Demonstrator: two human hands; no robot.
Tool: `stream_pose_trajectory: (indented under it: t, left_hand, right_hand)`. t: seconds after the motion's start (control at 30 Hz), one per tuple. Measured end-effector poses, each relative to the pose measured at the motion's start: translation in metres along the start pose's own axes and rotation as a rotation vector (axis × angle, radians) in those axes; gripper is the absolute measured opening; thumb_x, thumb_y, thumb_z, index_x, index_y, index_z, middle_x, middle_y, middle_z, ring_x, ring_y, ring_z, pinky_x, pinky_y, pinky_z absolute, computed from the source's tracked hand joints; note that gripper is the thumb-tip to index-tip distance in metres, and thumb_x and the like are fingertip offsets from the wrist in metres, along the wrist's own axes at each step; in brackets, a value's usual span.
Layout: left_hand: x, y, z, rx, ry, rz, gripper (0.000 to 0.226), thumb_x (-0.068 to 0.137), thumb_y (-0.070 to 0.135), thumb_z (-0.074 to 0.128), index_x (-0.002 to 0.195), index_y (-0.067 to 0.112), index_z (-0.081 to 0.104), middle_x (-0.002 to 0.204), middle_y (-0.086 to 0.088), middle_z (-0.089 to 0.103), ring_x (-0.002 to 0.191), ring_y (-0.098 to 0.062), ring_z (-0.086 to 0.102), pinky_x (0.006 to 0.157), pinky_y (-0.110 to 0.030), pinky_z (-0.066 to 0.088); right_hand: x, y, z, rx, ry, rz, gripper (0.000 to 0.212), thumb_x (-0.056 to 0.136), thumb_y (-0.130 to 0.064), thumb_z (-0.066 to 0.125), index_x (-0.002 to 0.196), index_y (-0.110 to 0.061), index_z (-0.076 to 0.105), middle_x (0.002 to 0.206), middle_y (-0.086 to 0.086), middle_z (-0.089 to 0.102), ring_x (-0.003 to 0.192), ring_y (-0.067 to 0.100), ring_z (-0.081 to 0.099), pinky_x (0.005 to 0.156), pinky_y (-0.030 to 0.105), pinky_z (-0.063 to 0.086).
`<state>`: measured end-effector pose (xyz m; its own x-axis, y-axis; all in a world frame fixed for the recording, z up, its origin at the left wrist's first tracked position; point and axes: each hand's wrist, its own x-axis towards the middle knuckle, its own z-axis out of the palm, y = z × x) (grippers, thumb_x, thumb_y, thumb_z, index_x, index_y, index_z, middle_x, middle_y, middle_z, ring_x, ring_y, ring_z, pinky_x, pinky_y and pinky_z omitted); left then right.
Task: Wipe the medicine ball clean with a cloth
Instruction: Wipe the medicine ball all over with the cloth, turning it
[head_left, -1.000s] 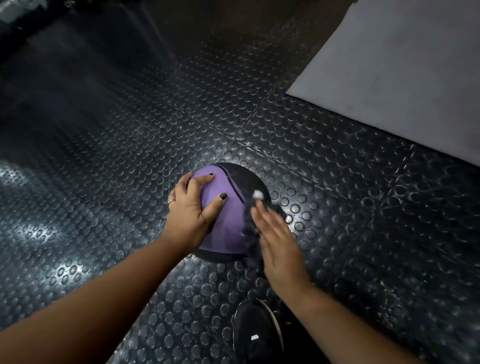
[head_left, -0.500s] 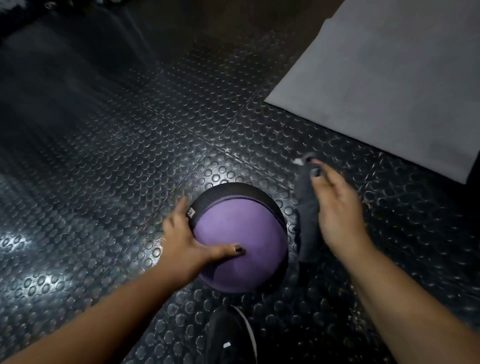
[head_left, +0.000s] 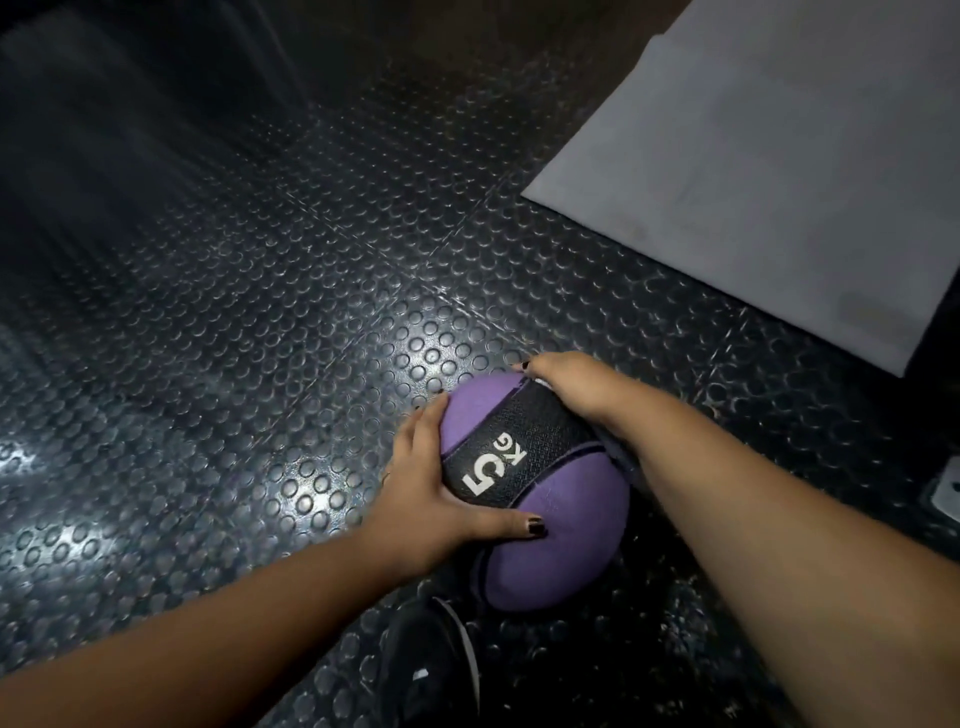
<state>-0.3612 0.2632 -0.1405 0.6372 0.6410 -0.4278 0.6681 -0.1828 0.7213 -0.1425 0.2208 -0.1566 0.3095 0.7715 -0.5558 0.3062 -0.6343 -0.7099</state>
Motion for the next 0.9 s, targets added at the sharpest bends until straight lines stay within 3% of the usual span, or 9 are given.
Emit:
stream_pose_trajectory:
  t: [0.13, 0.27, 0.37, 0.43, 0.5, 0.57, 0.73, 0.8, 0.9]
  left_hand:
    - [0.0, 0.001, 0.006, 0.014, 0.009, 0.014, 0.151, 0.028, 0.079, 0.084, 0.156, 0.042, 0.013, 0.158, 0.013, 0.016, 0.147, -0.012, 0.022, 0.121, -0.044, 0.027]
    - [-0.009, -0.001, 0.01, 0.057, -0.014, 0.053, 0.144, 0.034, 0.074, 0.08, 0.156, 0.043, 0.009, 0.161, 0.014, 0.006, 0.152, -0.013, 0.009, 0.122, -0.05, 0.023]
    - [-0.016, 0.013, 0.017, 0.182, -0.025, 0.088, 0.149, 0.031, 0.082, 0.079, 0.154, 0.046, 0.003, 0.157, 0.026, 0.0, 0.151, -0.02, 0.009, 0.122, -0.052, 0.023]
    - [-0.017, 0.024, 0.02, 0.277, -0.059, 0.108, 0.148, 0.032, 0.082, 0.08, 0.152, 0.05, -0.002, 0.157, 0.026, -0.004, 0.15, -0.024, 0.004, 0.117, -0.062, 0.024]
    - [-0.016, 0.031, 0.024, 0.335, -0.118, 0.109, 0.149, 0.034, 0.078, 0.083, 0.151, 0.052, -0.006, 0.157, 0.026, -0.009, 0.151, -0.025, -0.003, 0.115, -0.067, 0.024]
    - [-0.016, 0.031, 0.025, 0.372, -0.151, 0.124, 0.151, 0.033, 0.079, 0.082, 0.15, 0.052, -0.009, 0.157, 0.027, -0.011, 0.151, -0.028, -0.007, 0.114, -0.068, 0.025]
    - [-0.005, 0.036, 0.026, 0.391, -0.183, 0.159, 0.128, 0.052, 0.058, 0.074, 0.152, 0.05, -0.005, 0.159, 0.024, -0.007, 0.151, -0.029, -0.002, 0.113, -0.068, 0.026]
    - [0.0, 0.037, 0.021, 0.359, -0.185, 0.196, 0.134, 0.048, 0.061, 0.079, 0.154, 0.041, -0.001, 0.161, 0.018, 0.006, 0.151, -0.029, 0.006, 0.117, -0.059, 0.027]
    - [0.007, 0.034, 0.002, 0.398, -0.248, 0.255, 0.146, 0.039, 0.066, 0.09, 0.156, 0.036, 0.007, 0.162, 0.02, 0.014, 0.148, -0.017, 0.014, 0.119, -0.055, 0.026]
  right_hand:
    - [-0.061, -0.003, 0.035, -0.324, 0.302, -0.451, 0.043, 0.096, -0.035, 0.029, 0.13, -0.032, 0.056, 0.139, -0.006, 0.052, 0.125, 0.017, 0.045, 0.107, 0.04, 0.033]
    - [-0.1, 0.012, 0.048, -0.518, 0.229, -0.799, 0.045, 0.094, -0.038, 0.036, 0.139, -0.035, 0.046, 0.149, -0.011, 0.039, 0.136, 0.018, 0.033, 0.109, 0.036, 0.02]
    - [-0.075, 0.053, 0.027, -0.278, 0.251, -0.607, 0.045, 0.098, -0.044, 0.03, 0.142, -0.041, 0.039, 0.151, -0.017, 0.033, 0.138, 0.006, 0.028, 0.113, 0.026, 0.019]
    - [-0.052, 0.082, 0.016, 0.054, 0.292, -0.264, 0.039, 0.102, -0.031, 0.033, 0.138, -0.039, 0.045, 0.141, -0.009, 0.049, 0.133, 0.015, 0.043, 0.112, 0.037, 0.033]
    - [-0.054, 0.084, 0.016, 0.196, 0.346, -0.103, 0.044, 0.1, -0.015, 0.034, 0.133, -0.038, 0.052, 0.122, 0.005, 0.063, 0.117, 0.029, 0.057, 0.1, 0.049, 0.046]
    - [-0.082, 0.069, 0.031, 0.117, 0.417, -0.145, 0.048, 0.098, -0.007, 0.032, 0.136, -0.031, 0.05, 0.135, 0.003, 0.055, 0.126, 0.02, 0.051, 0.108, 0.045, 0.04]
    - [-0.135, 0.034, 0.065, -0.404, 0.359, -0.696, 0.048, 0.096, -0.026, 0.034, 0.143, -0.018, 0.042, 0.15, -0.003, 0.039, 0.139, 0.013, 0.031, 0.113, 0.037, 0.023]
    - [-0.123, 0.045, 0.051, -0.452, 0.389, -0.651, 0.052, 0.095, -0.033, 0.038, 0.146, -0.021, 0.036, 0.153, -0.005, 0.032, 0.141, 0.012, 0.028, 0.113, 0.041, 0.026]
    - [-0.123, 0.067, 0.031, -0.209, 0.473, -0.443, 0.062, 0.094, -0.046, 0.037, 0.151, -0.028, 0.021, 0.159, -0.011, 0.013, 0.145, 0.006, 0.014, 0.116, 0.032, 0.019]
